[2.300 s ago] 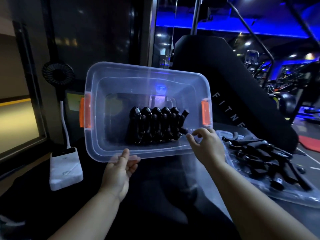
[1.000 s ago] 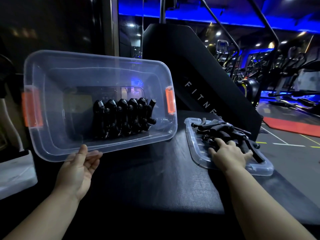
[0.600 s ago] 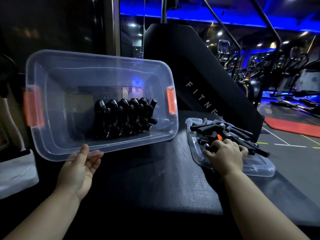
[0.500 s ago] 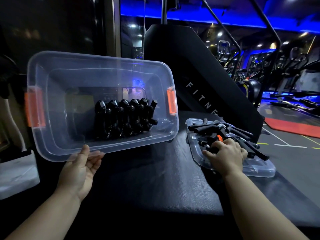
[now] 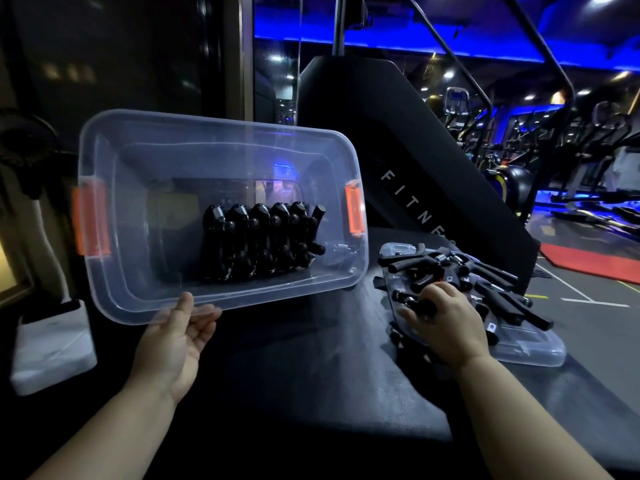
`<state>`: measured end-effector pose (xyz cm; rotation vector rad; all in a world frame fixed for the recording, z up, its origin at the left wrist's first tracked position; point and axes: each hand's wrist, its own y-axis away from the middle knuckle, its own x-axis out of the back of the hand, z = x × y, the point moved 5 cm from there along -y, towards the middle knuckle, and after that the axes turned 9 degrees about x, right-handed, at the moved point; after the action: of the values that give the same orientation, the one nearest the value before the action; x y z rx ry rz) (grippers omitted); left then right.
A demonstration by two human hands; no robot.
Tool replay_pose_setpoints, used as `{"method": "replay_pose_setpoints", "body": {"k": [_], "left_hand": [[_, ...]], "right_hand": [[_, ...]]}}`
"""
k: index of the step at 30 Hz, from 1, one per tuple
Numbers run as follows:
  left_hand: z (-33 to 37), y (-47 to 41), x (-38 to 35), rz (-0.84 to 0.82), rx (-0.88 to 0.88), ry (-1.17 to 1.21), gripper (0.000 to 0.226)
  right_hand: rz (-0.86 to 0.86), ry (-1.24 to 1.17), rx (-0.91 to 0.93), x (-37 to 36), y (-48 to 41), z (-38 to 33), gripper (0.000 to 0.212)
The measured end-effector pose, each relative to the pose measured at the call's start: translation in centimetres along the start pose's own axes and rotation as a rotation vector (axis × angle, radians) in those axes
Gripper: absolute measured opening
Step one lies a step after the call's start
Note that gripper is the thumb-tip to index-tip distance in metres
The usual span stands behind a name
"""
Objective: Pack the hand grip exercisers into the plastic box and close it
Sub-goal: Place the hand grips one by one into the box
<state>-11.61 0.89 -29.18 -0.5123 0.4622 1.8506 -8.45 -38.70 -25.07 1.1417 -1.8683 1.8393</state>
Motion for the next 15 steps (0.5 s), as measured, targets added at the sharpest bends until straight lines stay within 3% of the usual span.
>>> {"method": "replay_pose_setpoints", "body": {"k": [4, 10, 15], "left_hand": [[-0.1, 0.0, 0.0, 0.018, 0.011, -0.016, 0.022], [0.0, 0.1, 0.1, 0.027, 0.019, -0.008, 0.020], [0.1, 0.3, 0.0, 0.027, 0.035, -0.003, 0.018]], "right_hand": [[-0.100, 0.049, 0.096, -0.9, 0.1, -1.1, 0.039], [-0.252, 0.019, 0.017, -1.9, 0.1, -2.0, 0.049], [-0.196, 0.062, 0.104, -0.9, 0.2, -2.6, 0.038]]}}
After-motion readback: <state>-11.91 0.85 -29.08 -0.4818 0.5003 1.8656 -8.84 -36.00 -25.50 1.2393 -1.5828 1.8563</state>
